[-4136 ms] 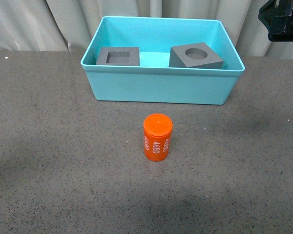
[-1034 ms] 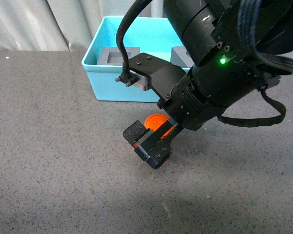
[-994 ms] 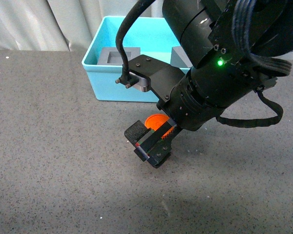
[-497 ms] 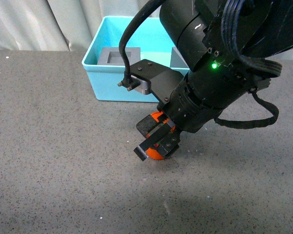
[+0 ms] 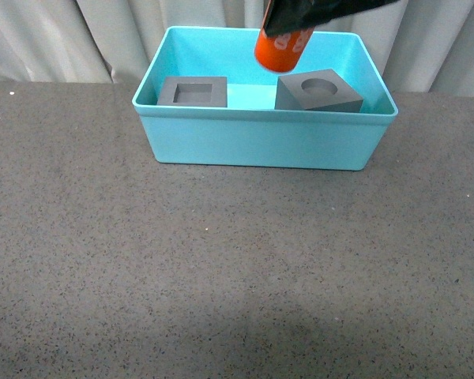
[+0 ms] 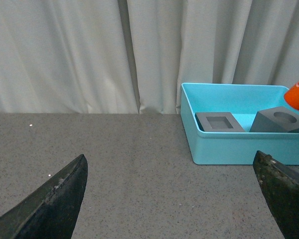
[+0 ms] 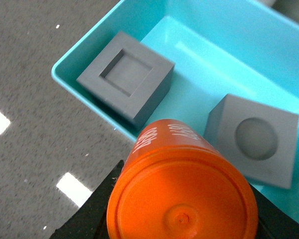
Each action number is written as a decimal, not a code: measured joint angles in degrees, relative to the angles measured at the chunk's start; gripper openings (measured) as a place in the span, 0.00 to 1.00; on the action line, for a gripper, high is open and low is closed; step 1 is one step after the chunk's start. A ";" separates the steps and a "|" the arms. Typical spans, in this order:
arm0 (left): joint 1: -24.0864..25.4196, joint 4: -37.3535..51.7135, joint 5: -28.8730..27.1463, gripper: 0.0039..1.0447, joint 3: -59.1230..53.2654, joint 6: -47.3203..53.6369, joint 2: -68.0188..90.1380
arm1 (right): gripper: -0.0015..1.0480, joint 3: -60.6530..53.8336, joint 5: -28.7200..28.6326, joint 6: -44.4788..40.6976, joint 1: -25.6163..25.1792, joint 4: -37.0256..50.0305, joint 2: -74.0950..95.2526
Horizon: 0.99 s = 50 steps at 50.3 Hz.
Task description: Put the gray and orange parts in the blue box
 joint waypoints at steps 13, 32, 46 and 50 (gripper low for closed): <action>0.00 0.00 0.02 0.94 0.00 0.00 0.00 | 0.42 16.31 0.37 0.39 -2.40 -4.92 10.84; 0.00 0.00 0.00 0.94 0.00 0.00 -0.02 | 0.42 34.23 1.18 0.42 -1.42 -14.08 27.10; 0.00 0.00 0.00 0.94 0.00 0.00 -0.02 | 0.42 37.97 3.13 1.64 -0.72 -17.99 32.02; 0.00 0.00 0.00 0.94 0.00 0.00 -0.02 | 0.42 38.47 3.43 2.01 -0.59 -18.51 33.59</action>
